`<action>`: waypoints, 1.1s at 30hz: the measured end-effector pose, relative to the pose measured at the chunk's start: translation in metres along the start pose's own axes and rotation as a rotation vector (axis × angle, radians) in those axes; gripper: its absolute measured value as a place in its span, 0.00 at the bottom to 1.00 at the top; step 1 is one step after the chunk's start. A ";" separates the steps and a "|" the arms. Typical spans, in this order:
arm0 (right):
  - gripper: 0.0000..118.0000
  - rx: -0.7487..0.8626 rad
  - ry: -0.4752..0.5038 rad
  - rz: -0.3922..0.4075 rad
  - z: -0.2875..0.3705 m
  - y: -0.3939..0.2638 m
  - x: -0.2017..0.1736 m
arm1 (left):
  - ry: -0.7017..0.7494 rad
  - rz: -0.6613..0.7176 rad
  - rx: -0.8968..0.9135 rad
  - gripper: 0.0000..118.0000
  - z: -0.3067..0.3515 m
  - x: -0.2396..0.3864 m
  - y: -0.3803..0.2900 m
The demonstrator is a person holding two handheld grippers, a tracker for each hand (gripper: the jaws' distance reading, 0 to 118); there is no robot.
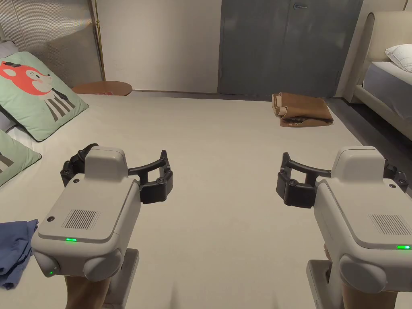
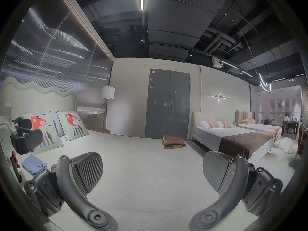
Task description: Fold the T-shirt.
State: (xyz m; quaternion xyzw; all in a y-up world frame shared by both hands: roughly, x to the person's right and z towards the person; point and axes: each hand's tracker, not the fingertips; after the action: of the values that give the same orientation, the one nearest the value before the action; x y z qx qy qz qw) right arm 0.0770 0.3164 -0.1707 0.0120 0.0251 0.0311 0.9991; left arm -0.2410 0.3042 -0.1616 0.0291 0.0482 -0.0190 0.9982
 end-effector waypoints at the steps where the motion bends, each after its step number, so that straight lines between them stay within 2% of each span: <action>1: 1.00 0.000 0.000 0.001 0.000 0.000 0.000 | 0.001 0.000 0.000 0.92 0.000 0.000 0.000; 33: 1.00 -0.004 0.004 0.006 -0.002 -0.002 0.000 | 0.002 -0.003 -0.005 0.92 0.001 -0.003 -0.001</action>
State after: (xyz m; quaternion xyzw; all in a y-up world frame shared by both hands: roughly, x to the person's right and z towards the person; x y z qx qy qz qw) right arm 0.0765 0.3149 -0.1723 0.0102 0.0268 0.0343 0.9990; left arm -0.2440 0.3027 -0.1602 0.0265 0.0492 -0.0204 0.9982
